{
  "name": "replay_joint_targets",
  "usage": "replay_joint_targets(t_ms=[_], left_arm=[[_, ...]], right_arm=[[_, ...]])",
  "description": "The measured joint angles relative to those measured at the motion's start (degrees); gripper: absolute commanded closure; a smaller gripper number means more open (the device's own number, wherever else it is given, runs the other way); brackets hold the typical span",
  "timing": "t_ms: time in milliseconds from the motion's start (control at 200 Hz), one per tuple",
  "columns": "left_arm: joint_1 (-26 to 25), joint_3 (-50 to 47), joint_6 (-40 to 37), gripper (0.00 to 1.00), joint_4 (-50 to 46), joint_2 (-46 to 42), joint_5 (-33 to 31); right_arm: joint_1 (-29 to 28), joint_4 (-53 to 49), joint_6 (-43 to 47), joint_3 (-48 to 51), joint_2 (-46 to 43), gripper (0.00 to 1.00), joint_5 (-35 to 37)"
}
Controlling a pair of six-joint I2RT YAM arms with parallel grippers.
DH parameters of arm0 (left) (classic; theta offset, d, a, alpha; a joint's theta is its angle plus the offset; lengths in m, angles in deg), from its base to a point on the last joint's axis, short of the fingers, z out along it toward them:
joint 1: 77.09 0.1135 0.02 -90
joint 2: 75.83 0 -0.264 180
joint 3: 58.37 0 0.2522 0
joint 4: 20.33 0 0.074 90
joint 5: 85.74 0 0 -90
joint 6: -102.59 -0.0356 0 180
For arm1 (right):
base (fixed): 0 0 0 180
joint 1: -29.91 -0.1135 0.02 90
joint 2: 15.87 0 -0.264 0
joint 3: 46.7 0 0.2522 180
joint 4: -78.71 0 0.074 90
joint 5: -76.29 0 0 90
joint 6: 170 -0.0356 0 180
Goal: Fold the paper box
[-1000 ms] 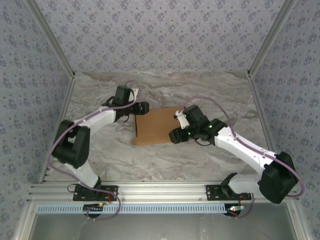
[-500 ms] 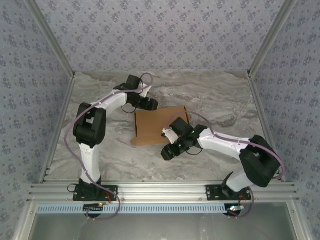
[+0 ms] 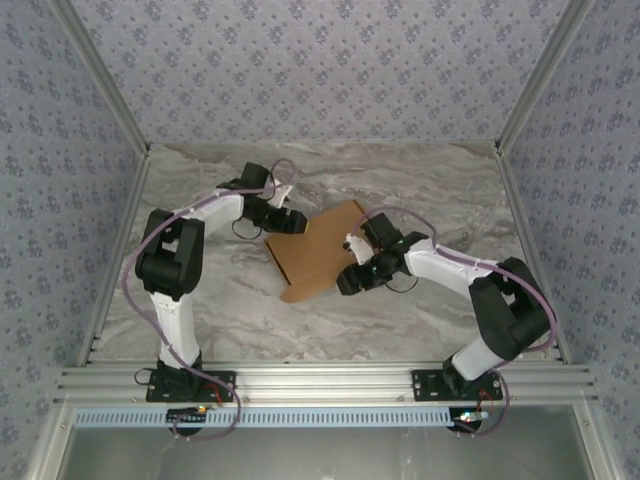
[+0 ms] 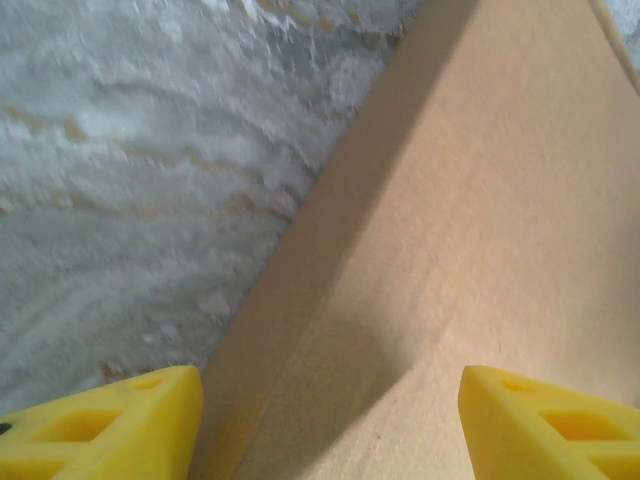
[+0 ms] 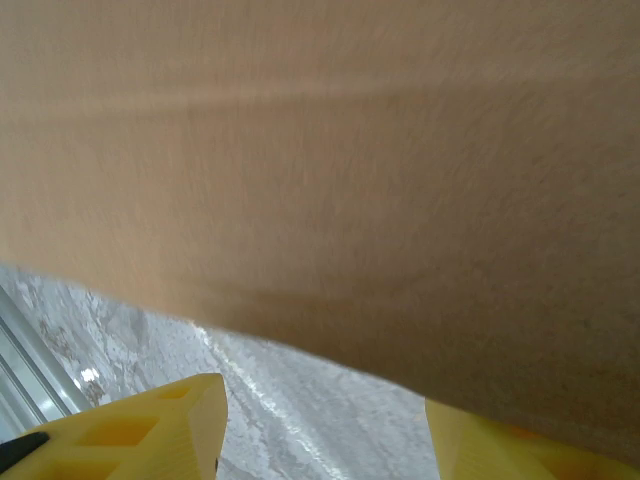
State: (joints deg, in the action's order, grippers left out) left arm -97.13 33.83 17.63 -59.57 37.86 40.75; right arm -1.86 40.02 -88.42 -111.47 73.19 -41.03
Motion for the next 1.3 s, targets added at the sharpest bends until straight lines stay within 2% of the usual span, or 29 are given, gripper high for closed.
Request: replay_joint_targets(t_ms=[320, 495, 640, 765, 1019, 1299], left_arm=[[-2.62, -14.38, 4.72, 0.30, 5.79, -8.76, 1.79], [-2.80, -13.75, 5.40, 0.29, 6.19, -8.98, 1.38], [-2.03, -7.87, 5.57, 0.35, 6.03, -5.03, 0.72], [-1.55, -5.03, 5.51, 0.42, 6.01, -2.34, 0.55], [-1.29, -5.22, 6.29, 0.54, 6.40, -1.01, 1.81], [-0.13, -8.13, 8.55, 0.64, 11.17, -1.03, 5.53]], right_arm=[[12.87, 2.43, -1.33, -0.09, -1.05, 0.40, -5.35], [14.53, 7.63, -5.77, 3.74, -2.19, 0.40, -8.39], [14.49, 12.02, -9.90, 7.82, -2.19, 0.41, -10.43], [14.84, 15.30, -12.44, 9.38, -2.19, 0.47, -11.80], [16.55, 23.50, -16.65, 11.56, -0.07, 0.67, -15.80], [17.31, 32.54, -22.56, 13.77, 2.01, 0.78, -19.04]])
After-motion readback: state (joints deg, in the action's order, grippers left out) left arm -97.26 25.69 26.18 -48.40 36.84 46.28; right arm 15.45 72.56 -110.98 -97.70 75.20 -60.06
